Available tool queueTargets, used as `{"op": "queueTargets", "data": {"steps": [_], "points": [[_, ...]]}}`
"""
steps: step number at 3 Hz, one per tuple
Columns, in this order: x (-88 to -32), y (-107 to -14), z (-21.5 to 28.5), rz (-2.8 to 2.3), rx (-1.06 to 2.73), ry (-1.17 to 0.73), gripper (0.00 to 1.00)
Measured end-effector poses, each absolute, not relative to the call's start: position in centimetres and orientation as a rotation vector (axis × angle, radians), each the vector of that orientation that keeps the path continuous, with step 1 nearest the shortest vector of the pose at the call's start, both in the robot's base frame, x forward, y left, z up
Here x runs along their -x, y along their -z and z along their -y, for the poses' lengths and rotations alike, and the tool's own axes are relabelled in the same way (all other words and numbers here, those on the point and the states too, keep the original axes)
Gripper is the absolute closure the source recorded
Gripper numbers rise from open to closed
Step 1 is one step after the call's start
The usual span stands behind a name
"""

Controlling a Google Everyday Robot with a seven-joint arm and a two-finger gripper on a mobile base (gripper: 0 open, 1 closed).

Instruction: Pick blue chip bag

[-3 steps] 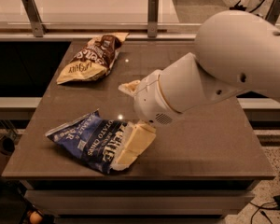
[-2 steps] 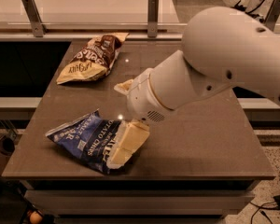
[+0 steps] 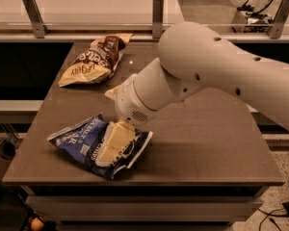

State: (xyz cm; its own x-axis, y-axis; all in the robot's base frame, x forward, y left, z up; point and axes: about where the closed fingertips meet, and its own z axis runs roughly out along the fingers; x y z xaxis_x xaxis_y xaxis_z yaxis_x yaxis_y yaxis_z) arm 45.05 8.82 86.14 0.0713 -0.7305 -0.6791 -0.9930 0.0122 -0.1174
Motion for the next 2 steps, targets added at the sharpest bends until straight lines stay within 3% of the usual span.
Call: {"op": "queueTargets", "data": {"steps": [1, 2], "points": [[-44.9, -83.6, -9.9, -1.692, 1.731, -0.666, 0.0], [-44.4, -80.6, -10.2, -1.694, 1.669, -0.748, 0.16]]}}
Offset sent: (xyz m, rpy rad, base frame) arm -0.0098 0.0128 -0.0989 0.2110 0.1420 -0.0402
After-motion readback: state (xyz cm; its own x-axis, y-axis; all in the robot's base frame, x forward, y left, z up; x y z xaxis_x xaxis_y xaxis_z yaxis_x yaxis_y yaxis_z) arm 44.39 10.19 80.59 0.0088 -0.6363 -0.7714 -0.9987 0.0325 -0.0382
